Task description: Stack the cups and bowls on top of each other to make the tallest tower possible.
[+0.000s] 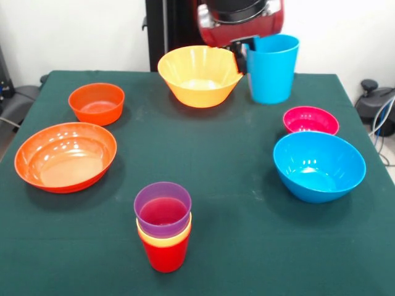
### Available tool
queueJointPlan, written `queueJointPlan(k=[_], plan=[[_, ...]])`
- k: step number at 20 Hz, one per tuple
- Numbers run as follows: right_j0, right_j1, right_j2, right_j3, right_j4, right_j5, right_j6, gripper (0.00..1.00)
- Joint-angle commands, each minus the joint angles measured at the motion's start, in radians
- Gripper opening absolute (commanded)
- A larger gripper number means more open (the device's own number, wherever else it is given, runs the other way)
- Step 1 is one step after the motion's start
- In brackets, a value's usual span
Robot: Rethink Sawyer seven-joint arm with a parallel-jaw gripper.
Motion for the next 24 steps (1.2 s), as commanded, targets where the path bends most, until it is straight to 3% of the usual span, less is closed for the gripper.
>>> queueJointPlan(k=[1, 15, 24], plan=[[-0.024, 0.103, 0.014, -0.132, -0.124, 0.087, -0.122, 0.0], [-0.074, 0.204, 0.041, -0.253, -0.25, 0.044, -0.215, 0.0], [-0.091, 0.283, 0.065, -0.383, -0.307, 0.09, -0.269, 0.0]])
